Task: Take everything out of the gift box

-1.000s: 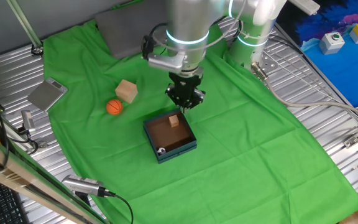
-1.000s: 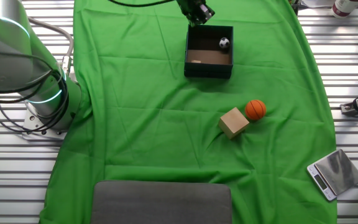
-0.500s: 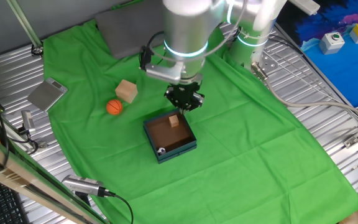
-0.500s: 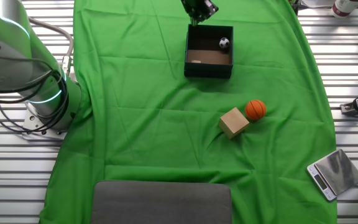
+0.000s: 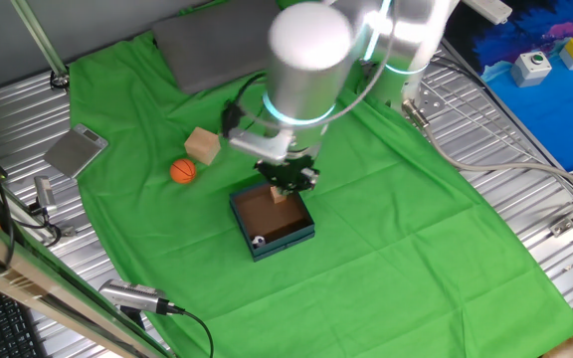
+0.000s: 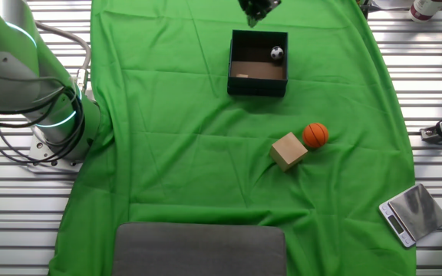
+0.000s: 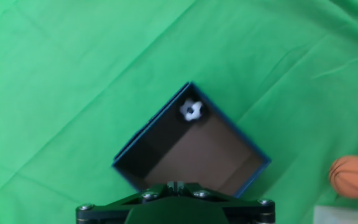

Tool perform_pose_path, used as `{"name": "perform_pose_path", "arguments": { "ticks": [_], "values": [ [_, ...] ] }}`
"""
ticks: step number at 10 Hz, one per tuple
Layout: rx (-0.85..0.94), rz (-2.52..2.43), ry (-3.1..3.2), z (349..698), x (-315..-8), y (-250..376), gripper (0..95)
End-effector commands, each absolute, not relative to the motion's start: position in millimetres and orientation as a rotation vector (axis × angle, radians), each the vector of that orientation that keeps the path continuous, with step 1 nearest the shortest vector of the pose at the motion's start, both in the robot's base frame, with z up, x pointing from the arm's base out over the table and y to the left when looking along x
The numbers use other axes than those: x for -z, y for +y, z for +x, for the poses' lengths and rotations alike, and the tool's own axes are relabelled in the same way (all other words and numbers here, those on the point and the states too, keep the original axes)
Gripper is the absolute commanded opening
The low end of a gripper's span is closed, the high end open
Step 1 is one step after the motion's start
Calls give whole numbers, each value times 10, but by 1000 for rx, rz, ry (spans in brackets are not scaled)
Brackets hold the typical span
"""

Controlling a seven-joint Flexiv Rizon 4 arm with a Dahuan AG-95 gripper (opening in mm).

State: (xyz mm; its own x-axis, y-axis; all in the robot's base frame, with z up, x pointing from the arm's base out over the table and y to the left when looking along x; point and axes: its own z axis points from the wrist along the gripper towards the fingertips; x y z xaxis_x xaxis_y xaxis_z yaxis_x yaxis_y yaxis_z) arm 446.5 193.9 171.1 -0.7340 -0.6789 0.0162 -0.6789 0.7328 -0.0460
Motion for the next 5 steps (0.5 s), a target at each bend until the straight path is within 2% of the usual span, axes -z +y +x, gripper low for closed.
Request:
{"name": "perform_pose_path", "arguments": {
  "ticks": [1,5],
  "values": [
    [38,-1208,2931,4550,-1676,1867,0],
    [-45,-1353,2948,4761,-1555,1667,0]
  ]
}}
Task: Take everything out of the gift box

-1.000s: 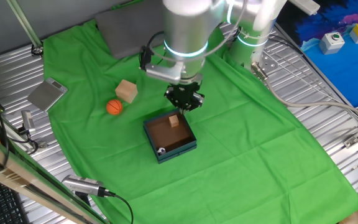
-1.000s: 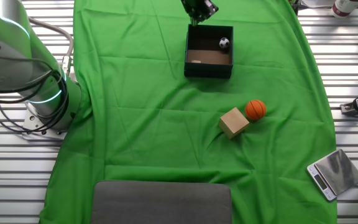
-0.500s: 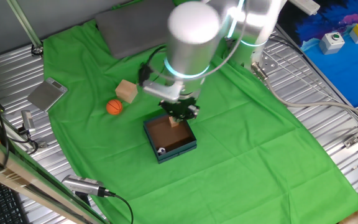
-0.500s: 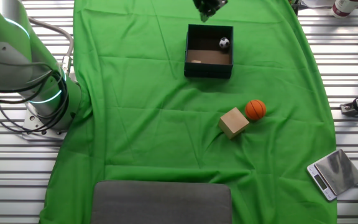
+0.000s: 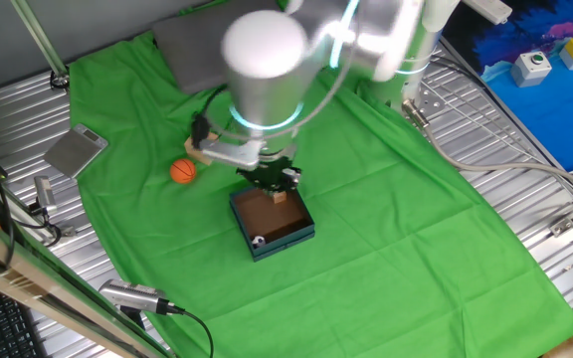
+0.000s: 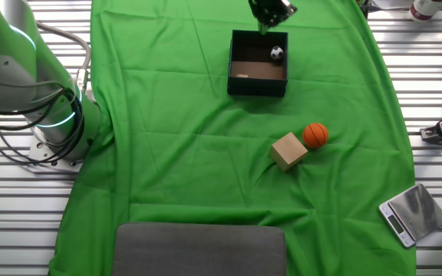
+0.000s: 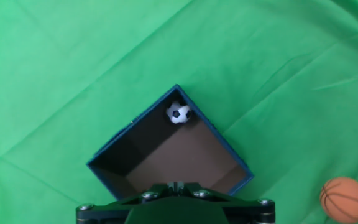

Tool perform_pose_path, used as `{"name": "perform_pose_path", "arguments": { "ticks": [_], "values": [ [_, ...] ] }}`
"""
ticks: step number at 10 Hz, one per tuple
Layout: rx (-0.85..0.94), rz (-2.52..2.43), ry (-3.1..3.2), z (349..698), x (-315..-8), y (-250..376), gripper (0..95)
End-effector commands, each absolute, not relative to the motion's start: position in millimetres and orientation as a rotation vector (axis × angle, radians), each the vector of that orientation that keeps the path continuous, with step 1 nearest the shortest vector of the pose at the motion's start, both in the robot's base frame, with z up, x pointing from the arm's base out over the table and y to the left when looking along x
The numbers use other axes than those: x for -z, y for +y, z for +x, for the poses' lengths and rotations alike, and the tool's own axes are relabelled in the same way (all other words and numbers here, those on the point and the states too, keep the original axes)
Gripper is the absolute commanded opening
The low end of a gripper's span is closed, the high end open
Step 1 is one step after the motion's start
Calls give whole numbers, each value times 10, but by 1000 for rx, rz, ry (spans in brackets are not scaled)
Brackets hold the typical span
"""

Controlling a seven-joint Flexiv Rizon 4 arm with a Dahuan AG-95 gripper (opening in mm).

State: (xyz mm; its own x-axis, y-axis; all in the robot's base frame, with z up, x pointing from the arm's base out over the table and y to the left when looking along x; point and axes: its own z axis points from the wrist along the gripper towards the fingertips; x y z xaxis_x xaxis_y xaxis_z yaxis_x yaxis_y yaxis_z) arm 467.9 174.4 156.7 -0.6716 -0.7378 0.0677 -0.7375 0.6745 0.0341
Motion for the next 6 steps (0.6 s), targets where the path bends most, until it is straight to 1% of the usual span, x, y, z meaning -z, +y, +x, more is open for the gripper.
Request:
{"name": "perform_pose_path", "arguments": {
  "ticks": [1,6],
  "values": [
    [37,1286,-2739,4796,-1581,1625,0],
    [1,1290,-2732,4803,-1578,1541,0]
  ]
}}
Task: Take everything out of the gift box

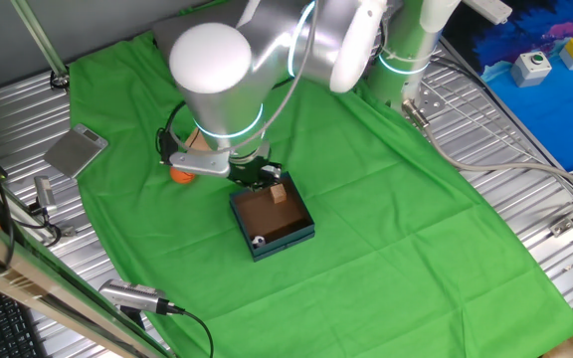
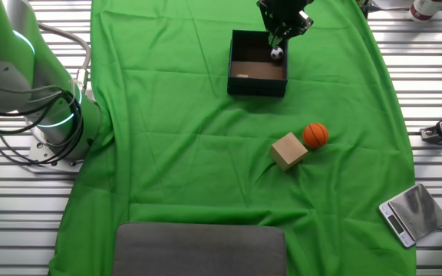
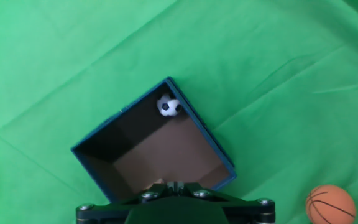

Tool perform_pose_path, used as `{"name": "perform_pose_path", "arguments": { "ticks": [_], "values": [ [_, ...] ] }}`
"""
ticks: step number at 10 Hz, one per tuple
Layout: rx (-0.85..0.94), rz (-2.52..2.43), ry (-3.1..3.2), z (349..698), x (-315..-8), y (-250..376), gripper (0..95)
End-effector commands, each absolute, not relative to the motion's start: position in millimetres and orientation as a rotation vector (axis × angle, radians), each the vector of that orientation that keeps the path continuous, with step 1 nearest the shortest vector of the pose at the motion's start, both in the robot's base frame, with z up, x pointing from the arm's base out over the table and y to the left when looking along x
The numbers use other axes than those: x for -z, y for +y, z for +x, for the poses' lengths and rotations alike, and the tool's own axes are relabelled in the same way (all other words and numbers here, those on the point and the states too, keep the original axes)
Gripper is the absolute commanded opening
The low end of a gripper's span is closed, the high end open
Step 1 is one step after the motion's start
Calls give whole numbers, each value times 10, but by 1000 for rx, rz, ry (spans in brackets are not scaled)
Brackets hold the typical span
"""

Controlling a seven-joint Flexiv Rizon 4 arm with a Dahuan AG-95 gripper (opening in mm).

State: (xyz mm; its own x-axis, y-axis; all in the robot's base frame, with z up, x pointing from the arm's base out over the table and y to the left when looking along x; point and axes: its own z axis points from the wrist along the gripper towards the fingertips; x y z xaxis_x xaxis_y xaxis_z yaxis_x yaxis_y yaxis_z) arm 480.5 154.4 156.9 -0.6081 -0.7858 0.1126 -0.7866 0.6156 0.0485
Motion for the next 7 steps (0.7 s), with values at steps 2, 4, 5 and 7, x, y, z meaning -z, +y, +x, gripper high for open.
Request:
{"name": "perform_pose_path", "arguments": {
  "ticks": [2,4,5,7],
  "values": [
    [-11,1272,-2735,4795,-1587,1541,0],
    [-8,1252,-2746,4779,-1607,1554,0],
    [0,1234,-2758,4769,-1621,1575,0],
    [16,1242,-2759,4761,-1632,1587,0]
  ]
}}
